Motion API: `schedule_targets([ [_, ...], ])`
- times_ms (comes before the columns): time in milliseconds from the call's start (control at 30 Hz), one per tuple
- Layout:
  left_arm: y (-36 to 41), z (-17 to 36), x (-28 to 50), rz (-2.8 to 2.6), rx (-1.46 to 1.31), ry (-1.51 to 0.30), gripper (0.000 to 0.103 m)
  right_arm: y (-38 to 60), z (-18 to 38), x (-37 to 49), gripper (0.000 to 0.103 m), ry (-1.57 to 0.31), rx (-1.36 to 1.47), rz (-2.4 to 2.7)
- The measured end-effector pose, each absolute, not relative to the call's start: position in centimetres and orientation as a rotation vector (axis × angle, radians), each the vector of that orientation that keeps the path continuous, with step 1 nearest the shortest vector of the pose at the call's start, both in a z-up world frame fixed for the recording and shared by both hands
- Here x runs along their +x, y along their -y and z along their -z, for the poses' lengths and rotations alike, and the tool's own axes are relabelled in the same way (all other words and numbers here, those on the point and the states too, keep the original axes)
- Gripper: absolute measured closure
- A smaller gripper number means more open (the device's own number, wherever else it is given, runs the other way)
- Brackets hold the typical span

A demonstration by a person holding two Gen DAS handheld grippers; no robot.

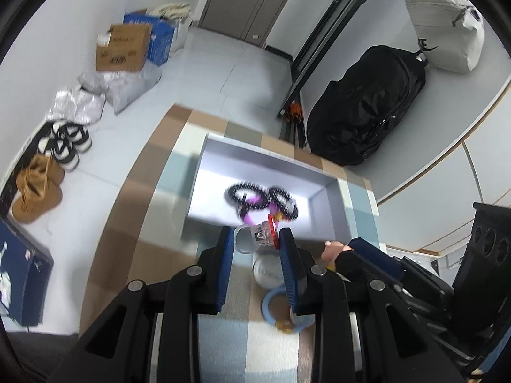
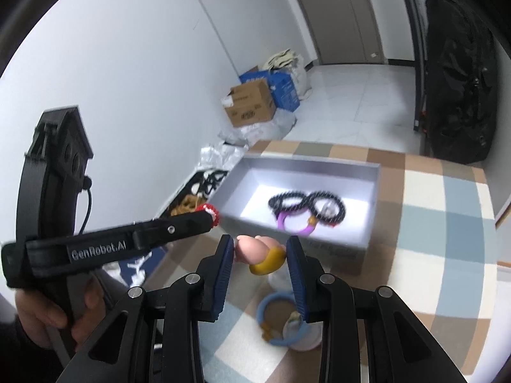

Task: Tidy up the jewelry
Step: 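Carry the clip and doll into the grey box and open both tools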

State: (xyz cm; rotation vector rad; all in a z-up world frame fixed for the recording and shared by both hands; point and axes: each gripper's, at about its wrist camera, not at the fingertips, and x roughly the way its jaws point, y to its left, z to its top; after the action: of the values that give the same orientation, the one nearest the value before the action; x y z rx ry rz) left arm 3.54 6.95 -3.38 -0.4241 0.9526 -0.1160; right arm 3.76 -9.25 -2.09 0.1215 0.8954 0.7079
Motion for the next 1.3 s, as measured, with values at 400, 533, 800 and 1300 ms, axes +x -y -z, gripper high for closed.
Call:
schedule_targets([
  [400,-6.3,3.8,6.4,0.149,-0.387,-0.94,0.08,10.9,0.6,8.0,0.07,-0.882,0.25,-0.681],
  [533,-6.5,3.8,7.3,0.149,-0.392,-0.944,0.08,10.7,0.9,9.3,0.07,-0.902,0.27,-0.674],
  [800,-6.3,4.5,8.9,0.157,-0.427,-0.981,0.08,10.8,2.5,11.6,0.07,-0.947,0.32,-0.655],
  [1300,-5.9,5.4,10.8,0.175,-0.483,-1.039,0.079,11.5,4.1,13.0,0.068,-0.998,0.394,-0.637],
])
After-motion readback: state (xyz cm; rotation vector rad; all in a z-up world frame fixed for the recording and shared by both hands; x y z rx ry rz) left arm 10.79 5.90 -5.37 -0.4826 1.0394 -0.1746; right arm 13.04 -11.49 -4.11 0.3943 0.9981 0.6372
